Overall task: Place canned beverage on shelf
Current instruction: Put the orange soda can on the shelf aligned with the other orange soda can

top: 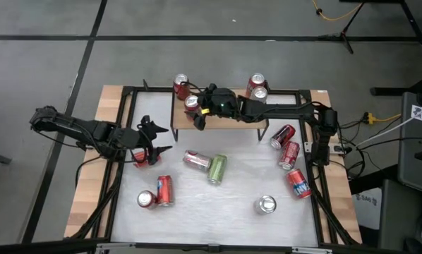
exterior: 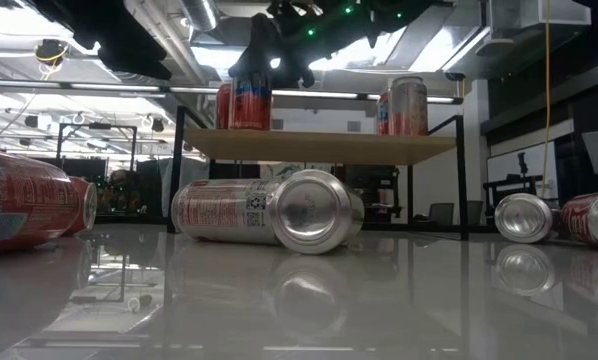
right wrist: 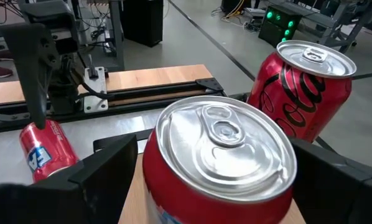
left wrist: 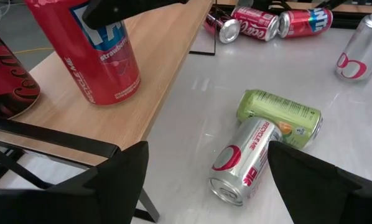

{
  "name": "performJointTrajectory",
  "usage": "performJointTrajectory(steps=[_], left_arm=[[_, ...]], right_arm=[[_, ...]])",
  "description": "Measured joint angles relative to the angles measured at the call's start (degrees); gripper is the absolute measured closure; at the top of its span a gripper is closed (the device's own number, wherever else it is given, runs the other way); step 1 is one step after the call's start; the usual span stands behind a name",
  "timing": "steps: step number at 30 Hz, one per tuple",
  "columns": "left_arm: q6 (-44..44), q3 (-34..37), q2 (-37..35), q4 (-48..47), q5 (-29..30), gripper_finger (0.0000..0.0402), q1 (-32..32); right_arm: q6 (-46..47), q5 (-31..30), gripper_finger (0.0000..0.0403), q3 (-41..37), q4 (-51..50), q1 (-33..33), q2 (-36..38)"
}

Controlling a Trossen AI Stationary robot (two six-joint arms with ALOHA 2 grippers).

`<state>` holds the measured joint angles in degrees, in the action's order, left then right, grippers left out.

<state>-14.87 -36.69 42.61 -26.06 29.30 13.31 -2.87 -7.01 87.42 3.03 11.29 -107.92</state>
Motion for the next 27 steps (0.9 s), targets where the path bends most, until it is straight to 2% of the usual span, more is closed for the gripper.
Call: performJointTrajectory(steps=[4, 14, 18, 27], left_arm=[[0.00, 0.00, 0.00, 0.00, 0.00, 0.0082, -0.01], [0.00, 0.00, 0.00, 0.00, 0.00, 0.0082, -0.01], [0.00, 0.00, 0.00, 0.00, 0.02, 0.0082, -0.01], [-0.03, 0.00, 0.00, 0.01, 0.01, 0.0082, 0.00]], right_arm=[[0.01, 0.08, 0.0040, 1.02, -1.76, 0.00, 0.28], [-0.01, 0.22, 0.0040, 12.72, -19.14, -0.02, 0.13], [0.00, 2.06, 0.0040, 13.42, -20.83, 0.00, 0.12], [0.00, 2.10, 0.0040, 13.18, -22.84, -0.01, 0.06]])
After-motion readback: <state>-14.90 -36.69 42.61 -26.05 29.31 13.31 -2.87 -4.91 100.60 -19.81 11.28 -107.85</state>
